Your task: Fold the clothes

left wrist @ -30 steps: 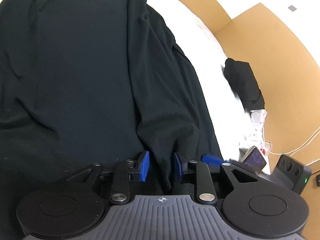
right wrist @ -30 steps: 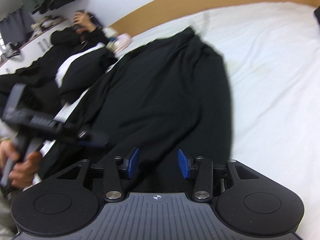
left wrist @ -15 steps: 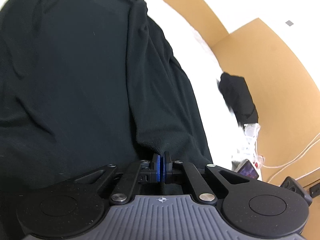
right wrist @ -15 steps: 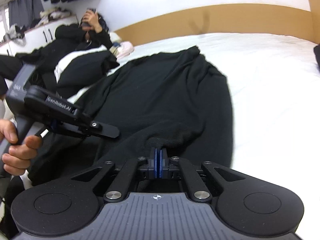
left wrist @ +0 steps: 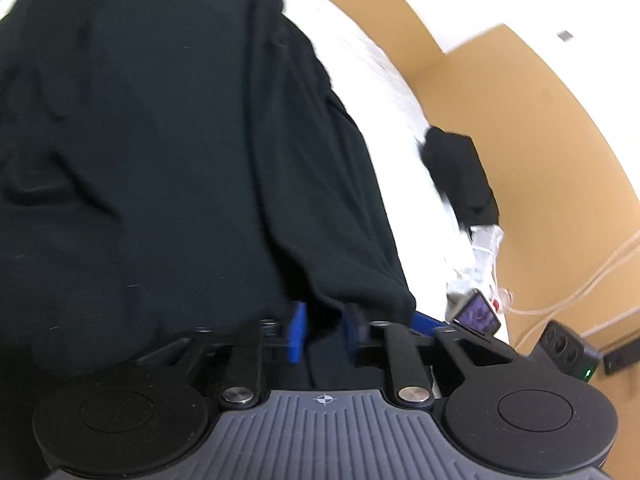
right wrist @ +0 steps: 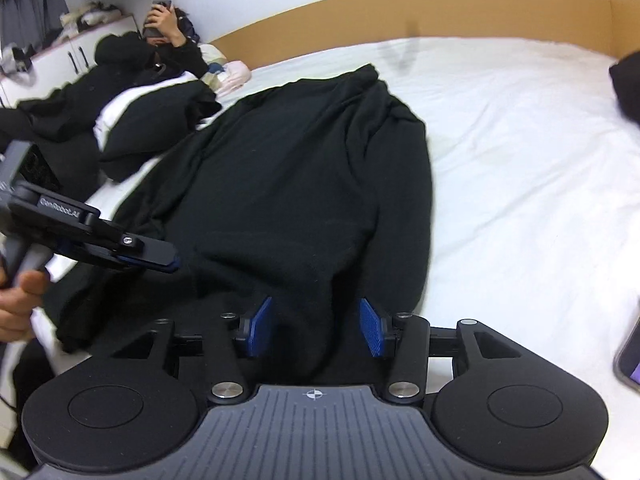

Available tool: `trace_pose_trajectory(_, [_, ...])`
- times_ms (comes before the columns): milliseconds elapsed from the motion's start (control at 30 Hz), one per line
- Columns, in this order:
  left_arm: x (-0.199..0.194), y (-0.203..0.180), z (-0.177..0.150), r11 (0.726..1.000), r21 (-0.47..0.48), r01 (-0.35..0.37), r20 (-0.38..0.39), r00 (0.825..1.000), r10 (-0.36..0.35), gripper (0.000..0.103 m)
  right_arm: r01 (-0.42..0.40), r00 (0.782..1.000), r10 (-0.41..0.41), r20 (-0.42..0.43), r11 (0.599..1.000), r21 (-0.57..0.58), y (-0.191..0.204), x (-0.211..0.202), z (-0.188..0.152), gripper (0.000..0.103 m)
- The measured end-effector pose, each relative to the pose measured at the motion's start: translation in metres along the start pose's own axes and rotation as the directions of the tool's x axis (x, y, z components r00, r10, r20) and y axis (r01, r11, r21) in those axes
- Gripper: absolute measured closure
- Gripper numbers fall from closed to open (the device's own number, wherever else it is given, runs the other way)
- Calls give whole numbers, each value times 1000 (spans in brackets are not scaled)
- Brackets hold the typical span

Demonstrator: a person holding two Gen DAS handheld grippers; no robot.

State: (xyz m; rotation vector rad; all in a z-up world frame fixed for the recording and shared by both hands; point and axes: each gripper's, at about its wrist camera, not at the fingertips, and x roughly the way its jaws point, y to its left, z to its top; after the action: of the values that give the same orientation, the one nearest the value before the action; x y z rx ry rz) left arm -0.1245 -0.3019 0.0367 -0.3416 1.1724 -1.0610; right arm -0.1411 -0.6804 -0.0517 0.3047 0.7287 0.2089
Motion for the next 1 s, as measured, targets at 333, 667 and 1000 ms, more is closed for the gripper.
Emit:
trace_pose_trajectory(333, [35,-6,-7,1000,18,25,-56,998,-24,81,-51,997,47,-60,996,-70,12,16,-5,72])
trace_pose_trajectory(667, [-8,30,-21,994,-97,42,48,998,-37,97,-29,999,26,-45,997,-65,16,9,-2,92])
trace_pose_trajectory(1000, [-39,17,19,1000,-25,13,176,984,-8,46,95,986,-93,139,995,-11,8,23,46,36])
